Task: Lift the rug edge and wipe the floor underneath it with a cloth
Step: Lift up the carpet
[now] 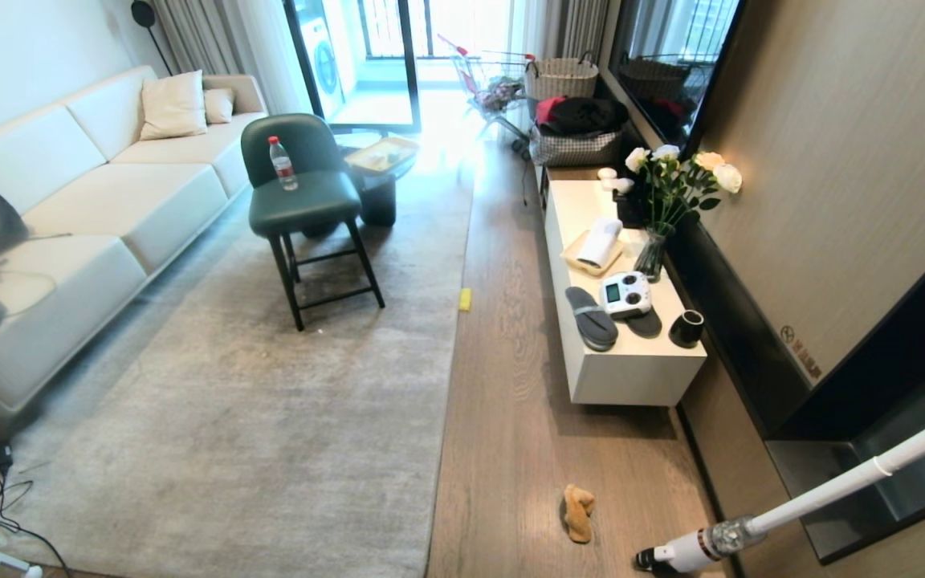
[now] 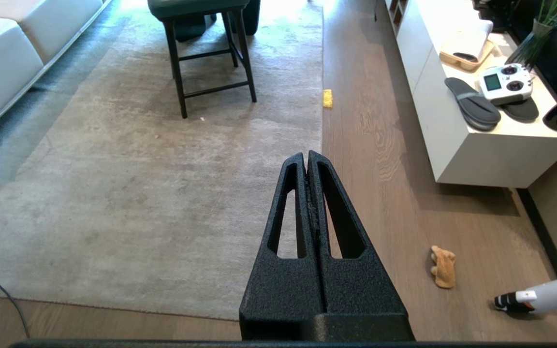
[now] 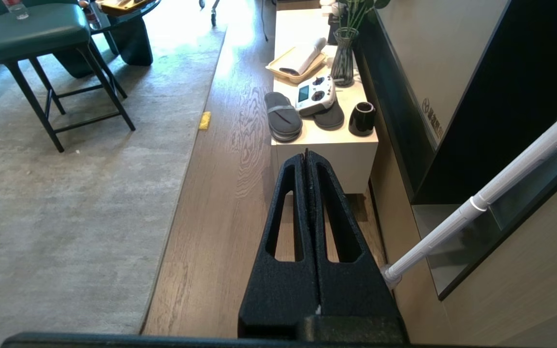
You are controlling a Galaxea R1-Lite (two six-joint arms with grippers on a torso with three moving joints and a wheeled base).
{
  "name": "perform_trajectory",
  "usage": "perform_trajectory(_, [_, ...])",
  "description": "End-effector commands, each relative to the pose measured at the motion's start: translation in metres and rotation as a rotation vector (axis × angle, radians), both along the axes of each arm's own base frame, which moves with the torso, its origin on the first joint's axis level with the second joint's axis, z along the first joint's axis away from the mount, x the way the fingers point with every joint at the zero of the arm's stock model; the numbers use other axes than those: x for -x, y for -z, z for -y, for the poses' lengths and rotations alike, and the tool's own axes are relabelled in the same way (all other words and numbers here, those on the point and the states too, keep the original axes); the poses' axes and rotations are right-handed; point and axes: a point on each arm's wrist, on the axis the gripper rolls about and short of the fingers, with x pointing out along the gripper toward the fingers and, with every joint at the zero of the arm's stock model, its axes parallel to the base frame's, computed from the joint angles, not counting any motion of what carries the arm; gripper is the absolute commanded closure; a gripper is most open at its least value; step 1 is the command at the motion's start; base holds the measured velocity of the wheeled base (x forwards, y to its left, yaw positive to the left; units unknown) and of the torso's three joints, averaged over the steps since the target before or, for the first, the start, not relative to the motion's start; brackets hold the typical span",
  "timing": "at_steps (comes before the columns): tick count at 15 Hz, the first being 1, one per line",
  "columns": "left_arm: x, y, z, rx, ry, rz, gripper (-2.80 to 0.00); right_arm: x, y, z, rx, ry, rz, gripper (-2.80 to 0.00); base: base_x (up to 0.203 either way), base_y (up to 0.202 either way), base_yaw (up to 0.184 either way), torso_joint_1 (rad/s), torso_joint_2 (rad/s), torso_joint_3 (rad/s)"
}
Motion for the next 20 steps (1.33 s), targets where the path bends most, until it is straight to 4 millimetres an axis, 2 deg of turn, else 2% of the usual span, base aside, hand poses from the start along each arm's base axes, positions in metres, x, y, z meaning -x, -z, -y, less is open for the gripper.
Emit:
perform_trajectory(1, [0.0000, 0.0000, 0.0000, 0.001, -0.002, 0.000, 0.00, -0.0001, -0.0001, 0.0000, -0.002, 0.000, 0.000, 0.00, 0.000, 0.000, 0.000, 0.000, 0.00, 0.000])
perform_trajectory(20, [0.0000, 0.0000, 0.0000, 0.000, -0.001, 0.000, 0.00, -0.0001, -0.0003, 0.0000, -0.005, 0.000, 0.001, 0.00, 0.000, 0.000, 0.000, -0.006, 0.02, 0.009])
